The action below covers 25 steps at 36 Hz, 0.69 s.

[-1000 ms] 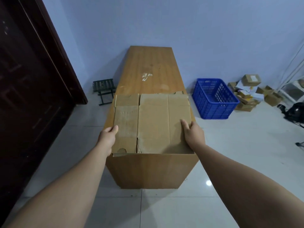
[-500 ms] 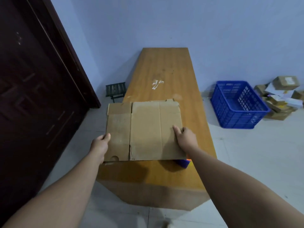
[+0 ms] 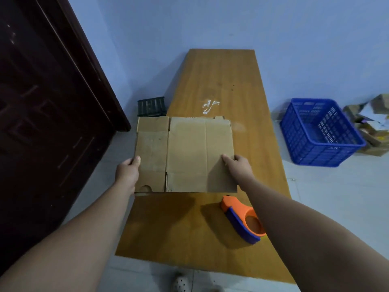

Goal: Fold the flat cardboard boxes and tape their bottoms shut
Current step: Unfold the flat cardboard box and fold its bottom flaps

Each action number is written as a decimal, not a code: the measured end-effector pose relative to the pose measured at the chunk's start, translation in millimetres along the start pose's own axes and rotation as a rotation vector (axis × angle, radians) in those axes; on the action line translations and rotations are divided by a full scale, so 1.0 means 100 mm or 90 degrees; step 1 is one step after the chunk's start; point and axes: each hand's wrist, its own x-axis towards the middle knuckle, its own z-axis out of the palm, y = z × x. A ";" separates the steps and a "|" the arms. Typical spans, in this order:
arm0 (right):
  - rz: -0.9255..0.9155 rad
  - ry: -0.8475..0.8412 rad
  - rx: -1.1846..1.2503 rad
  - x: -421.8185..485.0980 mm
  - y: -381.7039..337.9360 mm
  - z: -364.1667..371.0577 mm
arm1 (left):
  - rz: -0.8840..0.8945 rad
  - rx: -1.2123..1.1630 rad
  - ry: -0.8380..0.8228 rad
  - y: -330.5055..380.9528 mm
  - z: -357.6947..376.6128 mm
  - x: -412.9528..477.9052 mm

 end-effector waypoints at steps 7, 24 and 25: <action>0.042 0.059 0.026 0.18 -0.11 0.09 | 0.000 -0.011 -0.085 0.08 0.19 0.44; 0.141 0.111 0.124 0.51 0.01 0.14 | -0.020 0.024 -0.197 0.16 0.64 0.97; 0.144 0.105 0.128 0.54 0.02 0.13 | -0.018 0.031 -0.202 0.15 0.67 0.98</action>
